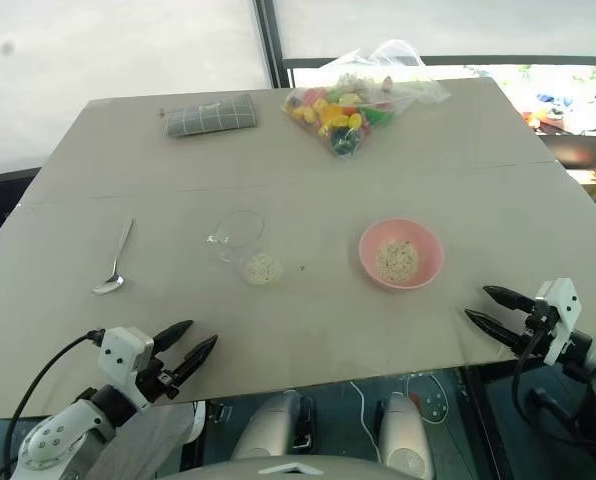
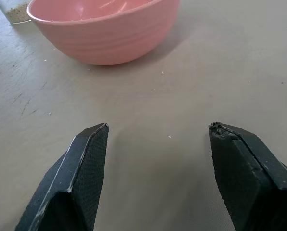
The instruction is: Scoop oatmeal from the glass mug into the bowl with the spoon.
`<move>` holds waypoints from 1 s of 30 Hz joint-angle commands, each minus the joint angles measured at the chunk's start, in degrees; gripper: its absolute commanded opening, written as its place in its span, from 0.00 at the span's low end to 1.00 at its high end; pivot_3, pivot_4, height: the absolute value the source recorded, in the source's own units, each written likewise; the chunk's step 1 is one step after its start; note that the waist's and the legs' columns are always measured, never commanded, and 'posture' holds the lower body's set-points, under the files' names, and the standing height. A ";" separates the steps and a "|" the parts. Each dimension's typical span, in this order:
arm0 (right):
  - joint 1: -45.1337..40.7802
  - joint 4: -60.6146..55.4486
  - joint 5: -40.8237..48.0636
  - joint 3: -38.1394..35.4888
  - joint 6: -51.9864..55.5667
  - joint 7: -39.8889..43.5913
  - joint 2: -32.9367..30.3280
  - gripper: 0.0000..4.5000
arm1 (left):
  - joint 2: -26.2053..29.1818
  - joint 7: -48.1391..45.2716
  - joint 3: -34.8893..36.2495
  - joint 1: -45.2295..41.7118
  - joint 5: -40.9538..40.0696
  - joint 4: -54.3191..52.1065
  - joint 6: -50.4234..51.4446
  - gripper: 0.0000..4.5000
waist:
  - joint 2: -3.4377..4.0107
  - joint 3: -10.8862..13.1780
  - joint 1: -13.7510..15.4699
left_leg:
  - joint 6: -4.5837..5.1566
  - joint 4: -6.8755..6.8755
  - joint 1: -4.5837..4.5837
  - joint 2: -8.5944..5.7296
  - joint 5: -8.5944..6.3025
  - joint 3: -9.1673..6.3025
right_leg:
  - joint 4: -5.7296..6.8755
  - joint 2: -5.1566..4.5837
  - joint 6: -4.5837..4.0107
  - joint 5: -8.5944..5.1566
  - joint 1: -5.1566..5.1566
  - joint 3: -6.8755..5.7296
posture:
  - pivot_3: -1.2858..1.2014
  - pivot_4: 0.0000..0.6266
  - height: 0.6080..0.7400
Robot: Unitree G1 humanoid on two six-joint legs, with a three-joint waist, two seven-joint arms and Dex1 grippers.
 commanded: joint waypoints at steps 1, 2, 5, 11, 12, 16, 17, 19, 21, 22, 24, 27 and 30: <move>-1.06 0.78 -0.53 -0.52 -1.09 1.87 0.13 0.74 | -0.57 0.61 -0.36 -0.82 2.01 1.94 -0.58 0.64 | -0.01 0.00 0.01 | 0.00 0.00 0.00 0.00 0.00 0.00 | 0.00 0.00 0.00 0.00 0.00 0.00 | 0.52 0.24 0.83; -1.05 1.15 -1.00 -0.47 -1.69 2.31 0.35 0.74 | -1.23 1.52 -0.62 -2.25 2.91 3.17 -1.18 0.64 | 0.01 0.00 0.05 | 0.00 0.00 0.00 0.00 0.00 0.00 | 0.00 0.00 0.00 0.00 0.00 0.00 | 0.52 0.24 0.83; -0.95 1.74 -1.70 -0.79 -2.48 3.50 0.64 0.74 | -2.33 2.74 0.04 -3.78 3.98 4.27 -1.78 0.64 | 0.00 0.01 0.57 | 0.00 0.00 0.00 0.00 0.00 -0.03 | 0.01 0.02 0.00 0.00 0.01 -0.02 | 0.52 0.24 0.83; -0.42 1.81 -1.83 -1.25 -2.74 5.17 0.75 0.74 | -2.23 2.31 0.49 -3.13 4.48 4.29 -2.92 0.64 | -0.02 0.03 0.82 | 0.00 -0.04 0.00 0.01 0.00 0.00 | -0.05 0.02 0.00 0.00 0.00 -0.01 | 0.52 0.24 0.83; -0.43 1.79 -1.87 -1.29 -2.78 5.30 0.76 0.74 | -2.19 2.26 0.50 -3.17 4.46 4.37 -2.99 0.64 | -0.02 0.03 0.82 | -0.01 -0.04 0.00 0.01 -0.01 0.00 | -0.07 0.02 0.00 0.00 0.00 -0.01 | 0.52 0.24 0.83; -0.50 1.68 -2.15 -1.40 -2.98 5.56 0.78 0.74 | -2.00 2.09 0.53 -3.57 4.58 5.19 -3.48 0.64 | -0.03 0.04 0.83 | -0.01 -0.06 0.00 0.02 -0.01 0.00 | -0.08 0.01 0.00 0.00 0.00 -0.01 | 0.52 0.24 0.83; -0.51 1.60 -2.26 -1.35 -3.09 5.69 0.71 0.74 | -1.98 2.10 0.52 -3.70 4.56 5.23 -3.58 0.64 | -0.02 0.04 0.83 | -0.01 -0.06 0.00 0.02 -0.01 0.00 | -0.08 0.01 0.00 0.00 0.00 -0.01 | 0.52 0.24 0.83; -0.39 1.03 -2.39 -1.24 -3.30 6.03 0.50 0.74 | -2.04 2.07 0.57 -3.91 4.20 5.06 -3.57 0.64 | -0.02 0.04 0.86 | -0.01 -0.08 0.00 0.02 -0.01 -0.01 | -0.10 0.01 0.00 0.00 -0.01 -0.01 | 0.52 0.24 0.83; -0.08 -0.52 -2.14 -1.24 -2.95 6.32 0.22 0.74 | -2.17 2.24 0.76 -3.92 3.97 4.82 -3.48 0.64 | -0.02 0.04 0.88 | -0.01 -0.09 0.00 0.02 -0.01 -0.01 | -0.10 0.01 0.00 0.00 -0.01 -0.01 | 0.52 0.24 0.83; 0.06 -1.70 -1.51 -1.38 -2.18 6.23 0.25 0.74 | -2.25 2.42 0.92 -3.91 3.90 4.75 -3.39 0.64 | -0.02 0.05 0.89 | -0.02 -0.09 0.00 0.02 -0.02 -0.01 | -0.11 0.01 0.00 0.00 -0.01 -0.01 | 0.52 0.24 0.83; 0.53 -6.29 1.35 -1.94 1.76 5.55 -0.02 0.74 | -2.24 2.99 1.23 -3.77 4.01 4.49 -2.74 0.64 | 0.00 0.08 0.88 | -0.02 -0.12 0.00 0.02 -0.02 0.00 | -0.14 0.01 0.00 0.00 -0.01 -0.01 | 0.52 0.24 0.83; 2.34 -14.10 4.35 -1.89 7.12 7.40 -2.74 0.74 | -2.29 4.26 3.23 -3.62 2.66 2.94 -0.99 0.64 | 0.01 0.12 0.88 | -0.02 -0.18 -0.01 0.03 -0.02 -0.01 | -0.16 0.00 0.00 0.00 -0.05 -0.01 | 0.52 0.24 0.83; 4.74 -22.09 7.98 -2.39 13.22 8.58 -6.14 0.74 | -1.91 4.34 5.82 -3.28 -0.51 -0.42 1.41 0.64 | -0.17 0.26 0.98 | -0.02 -0.28 -0.03 0.04 -0.02 -0.05 | -0.26 0.00 0.00 0.00 -0.06 -0.04 | 0.52 0.24 0.83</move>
